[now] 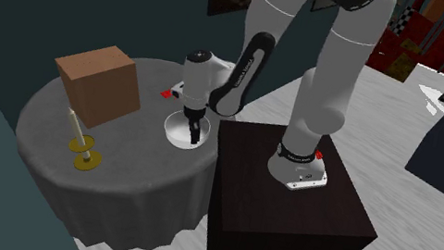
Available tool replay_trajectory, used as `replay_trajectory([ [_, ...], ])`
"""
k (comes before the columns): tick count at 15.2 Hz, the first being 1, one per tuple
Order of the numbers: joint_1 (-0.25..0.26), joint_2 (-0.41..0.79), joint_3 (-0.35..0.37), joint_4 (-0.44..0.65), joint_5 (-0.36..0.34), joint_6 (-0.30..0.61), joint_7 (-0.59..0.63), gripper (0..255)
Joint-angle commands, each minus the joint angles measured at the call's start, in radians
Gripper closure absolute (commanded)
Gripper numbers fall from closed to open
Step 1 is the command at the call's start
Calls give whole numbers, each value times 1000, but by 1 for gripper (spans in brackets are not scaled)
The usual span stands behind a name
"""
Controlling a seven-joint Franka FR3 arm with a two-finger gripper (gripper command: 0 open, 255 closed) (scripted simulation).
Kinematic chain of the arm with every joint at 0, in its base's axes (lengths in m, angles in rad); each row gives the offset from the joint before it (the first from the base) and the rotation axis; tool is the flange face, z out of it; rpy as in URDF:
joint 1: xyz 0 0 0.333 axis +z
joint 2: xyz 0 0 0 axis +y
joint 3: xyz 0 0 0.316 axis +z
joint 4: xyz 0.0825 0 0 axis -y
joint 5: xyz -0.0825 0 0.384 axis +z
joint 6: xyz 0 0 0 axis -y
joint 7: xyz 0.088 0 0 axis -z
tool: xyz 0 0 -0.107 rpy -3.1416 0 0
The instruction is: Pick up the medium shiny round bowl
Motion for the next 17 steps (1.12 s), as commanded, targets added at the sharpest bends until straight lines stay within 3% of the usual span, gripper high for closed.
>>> replay_trajectory([
  [1,-24,102,-21,22,-92,81,46,0],
  [3,-17,202,-70,55,-196,148,113,0],
  [13,67,373,-169,103,-278,275,199,0],
  [14,66,374,-169,103,-278,275,198,255],
  [17,66,372,-170,102,-279,276,198,255],
])
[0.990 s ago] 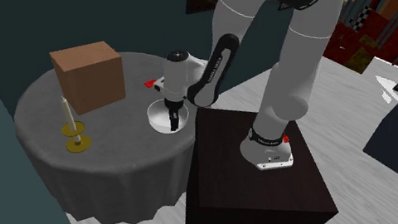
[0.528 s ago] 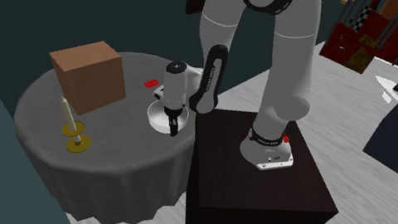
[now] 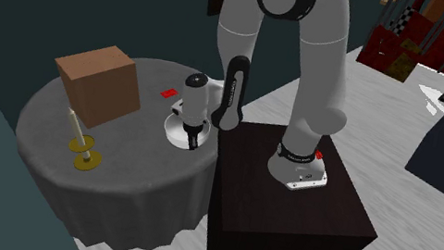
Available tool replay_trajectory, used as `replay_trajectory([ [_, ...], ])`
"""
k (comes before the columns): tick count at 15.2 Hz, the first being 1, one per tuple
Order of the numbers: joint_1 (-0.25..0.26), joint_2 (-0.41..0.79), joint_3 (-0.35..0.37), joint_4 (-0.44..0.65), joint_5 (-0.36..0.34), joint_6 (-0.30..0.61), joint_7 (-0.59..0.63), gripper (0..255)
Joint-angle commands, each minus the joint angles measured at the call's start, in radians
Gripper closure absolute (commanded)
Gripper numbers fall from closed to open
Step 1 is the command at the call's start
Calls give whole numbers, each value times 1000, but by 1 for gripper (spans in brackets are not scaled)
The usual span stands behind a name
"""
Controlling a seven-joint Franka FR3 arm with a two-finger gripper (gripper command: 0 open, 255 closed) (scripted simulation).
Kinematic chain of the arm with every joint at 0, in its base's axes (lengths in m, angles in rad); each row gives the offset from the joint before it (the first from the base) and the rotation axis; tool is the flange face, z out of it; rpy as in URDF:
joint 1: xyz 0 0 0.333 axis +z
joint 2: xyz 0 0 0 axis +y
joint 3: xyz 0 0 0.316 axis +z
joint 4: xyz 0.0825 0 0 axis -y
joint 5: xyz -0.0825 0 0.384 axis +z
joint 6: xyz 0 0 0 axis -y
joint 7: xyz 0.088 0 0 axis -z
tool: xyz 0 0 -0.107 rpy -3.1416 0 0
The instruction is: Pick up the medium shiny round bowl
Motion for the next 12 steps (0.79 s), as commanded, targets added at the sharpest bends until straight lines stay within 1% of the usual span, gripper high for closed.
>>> replay_trajectory([
  [1,0,1,-1,0,0,1,0,255],
  [6,1,1,1,1,1,0,2,255],
  [9,-33,-63,36,-17,19,-48,-23,255],
  [12,-65,-126,74,-35,52,-95,-57,255],
])
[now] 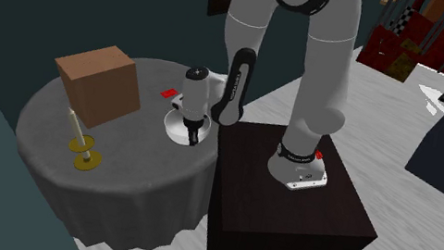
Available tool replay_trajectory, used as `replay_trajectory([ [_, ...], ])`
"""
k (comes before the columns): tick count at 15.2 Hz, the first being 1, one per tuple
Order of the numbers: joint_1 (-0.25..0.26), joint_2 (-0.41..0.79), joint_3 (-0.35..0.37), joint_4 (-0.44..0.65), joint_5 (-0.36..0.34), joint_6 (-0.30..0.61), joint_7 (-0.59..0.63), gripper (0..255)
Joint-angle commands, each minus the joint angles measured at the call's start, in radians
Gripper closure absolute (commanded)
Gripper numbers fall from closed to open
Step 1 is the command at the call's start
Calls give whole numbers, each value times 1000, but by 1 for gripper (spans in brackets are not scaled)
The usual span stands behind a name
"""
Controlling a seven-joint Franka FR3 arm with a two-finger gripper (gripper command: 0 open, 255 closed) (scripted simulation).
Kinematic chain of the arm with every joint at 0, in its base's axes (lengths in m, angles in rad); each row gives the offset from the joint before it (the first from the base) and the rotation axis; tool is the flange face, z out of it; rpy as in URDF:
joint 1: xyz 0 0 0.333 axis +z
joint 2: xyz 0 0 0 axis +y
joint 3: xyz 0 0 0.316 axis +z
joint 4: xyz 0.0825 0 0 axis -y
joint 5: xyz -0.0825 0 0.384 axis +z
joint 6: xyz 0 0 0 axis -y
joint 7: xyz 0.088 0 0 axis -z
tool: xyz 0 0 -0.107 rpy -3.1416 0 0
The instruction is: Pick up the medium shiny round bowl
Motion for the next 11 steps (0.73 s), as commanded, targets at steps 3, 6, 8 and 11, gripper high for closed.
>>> replay_trajectory([
  [3,-36,-84,48,-20,56,-65,-53,255],
  [6,-50,-145,72,-33,105,-113,-95,255],
  [8,-53,-184,83,-39,136,-146,-122,255],
  [11,-52,-207,85,-42,153,-165,-136,255],
])
